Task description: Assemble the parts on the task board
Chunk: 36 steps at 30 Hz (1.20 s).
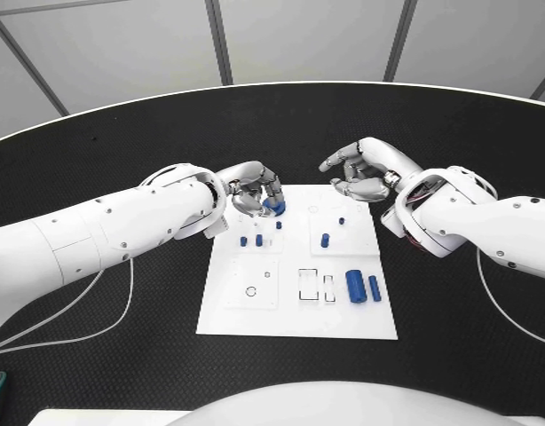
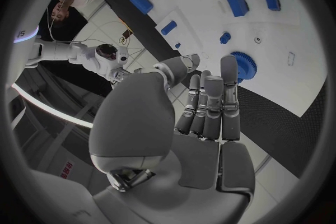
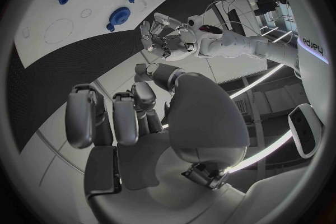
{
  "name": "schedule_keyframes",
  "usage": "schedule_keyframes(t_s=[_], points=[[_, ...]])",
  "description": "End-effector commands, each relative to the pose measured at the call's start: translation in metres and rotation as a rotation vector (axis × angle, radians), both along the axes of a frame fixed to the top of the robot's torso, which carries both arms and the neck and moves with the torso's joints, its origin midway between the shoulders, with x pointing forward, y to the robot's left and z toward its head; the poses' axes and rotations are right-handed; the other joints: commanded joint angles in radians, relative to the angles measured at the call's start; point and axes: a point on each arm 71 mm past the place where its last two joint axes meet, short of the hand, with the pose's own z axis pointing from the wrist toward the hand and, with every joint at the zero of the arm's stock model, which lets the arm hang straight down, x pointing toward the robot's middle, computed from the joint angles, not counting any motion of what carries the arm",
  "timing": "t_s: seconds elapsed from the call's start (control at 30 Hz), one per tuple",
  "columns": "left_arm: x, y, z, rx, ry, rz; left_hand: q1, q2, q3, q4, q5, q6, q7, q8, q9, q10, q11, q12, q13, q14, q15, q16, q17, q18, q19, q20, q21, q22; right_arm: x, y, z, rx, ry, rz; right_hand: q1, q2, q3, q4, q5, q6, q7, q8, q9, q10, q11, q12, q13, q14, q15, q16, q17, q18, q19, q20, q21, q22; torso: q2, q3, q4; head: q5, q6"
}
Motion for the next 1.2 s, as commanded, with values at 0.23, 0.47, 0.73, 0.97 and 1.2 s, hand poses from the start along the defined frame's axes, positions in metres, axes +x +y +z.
schedule_keyframes(t_s=[0.23,0.47,0.73,0.97,1.2], points=[[0.005,-0.007,-0.008,0.113,-0.058,-0.018,-0.038,-0.018,-0.029,0.004,-0.016,0.029,-0.006,-0.029,-0.011,0.004,0.001,-0.036,-0.025,0.037,0.002,0.037,0.033,0.015,0.003,0.008,-0.005,-0.009,0.0,0.002,0.001,0.006,-0.01,0.004,-0.01,-0.011,0.008,0.001,0.001,0.014,-0.003,0.001,0.001,-0.067,-0.006,-0.142,-0.135,0.038,-0.006,-0.046,0.006,0.027,-0.016,-0.005,-0.068,0.045,-0.001,0.0009,-0.0009,-0.001,0.008],[0.008,-0.013,-0.013,0.163,-0.066,-0.036,-0.035,-0.023,-0.04,-0.007,-0.03,0.062,-0.024,-0.08,-0.025,-0.009,0.005,-0.086,-0.051,0.036,0.005,0.05,0.017,0.014,0.018,0.01,-0.017,-0.023,0.0,0.003,0.001,0.008,-0.014,0.005,-0.01,-0.011,0.008,0.001,0.001,0.016,-0.004,0.003,0.002,-0.07,-0.007,-0.152,-0.144,0.037,-0.006,-0.049,0.003,0.028,-0.018,-0.005,-0.074,0.041,-0.001,0.0024,-0.0016,0.0,0.009],[0.008,-0.022,-0.016,0.199,-0.06,-0.06,-0.025,-0.014,-0.024,-0.021,-0.02,0.103,-0.026,-0.118,-0.03,0.024,0.002,-0.116,-0.068,0.07,0.002,0.084,0.055,0.015,0.036,0.007,-0.005,-0.021,0.0,0.004,0.001,0.009,-0.014,0.007,-0.01,-0.012,0.008,0.001,0.001,0.017,-0.004,0.004,0.003,-0.073,-0.007,-0.158,-0.151,0.037,-0.007,-0.05,0.003,0.028,-0.018,-0.006,-0.074,0.041,-0.002,0.0029,0.0,-0.003,0.006],[0.008,-0.026,-0.021,0.213,-0.055,-0.056,-0.032,-0.015,-0.02,-0.024,-0.021,0.12,-0.026,-0.135,-0.03,0.047,-0.001,-0.124,-0.072,0.087,0.0,0.101,0.075,0.015,0.042,0.005,0.004,-0.017,0.0,0.005,0.001,0.009,-0.013,0.008,-0.01,-0.012,0.008,0.001,0.001,0.017,-0.004,0.005,0.003,-0.075,-0.007,-0.163,-0.156,0.037,-0.007,-0.05,0.002,0.028,-0.018,-0.006,-0.075,0.04,-0.004,0.0014,0.0009,-0.004,0.005],[0.008,-0.031,-0.025,0.221,-0.053,-0.055,-0.047,-0.016,-0.03,-0.02,-0.03,0.135,-0.028,-0.146,-0.027,0.064,-0.005,-0.126,-0.074,0.114,-0.003,0.123,0.114,0.015,0.05,0.004,0.007,-0.017,0.0,0.006,0.001,0.009,-0.012,0.011,-0.01,-0.012,0.008,0.001,0.001,0.017,-0.004,0.005,0.003,-0.075,-0.007,-0.163,-0.156,0.037,-0.007,-0.05,0.002,0.028,-0.018,-0.006,-0.075,0.04,-0.003,0.0018,0.0005,-0.003,0.005]])
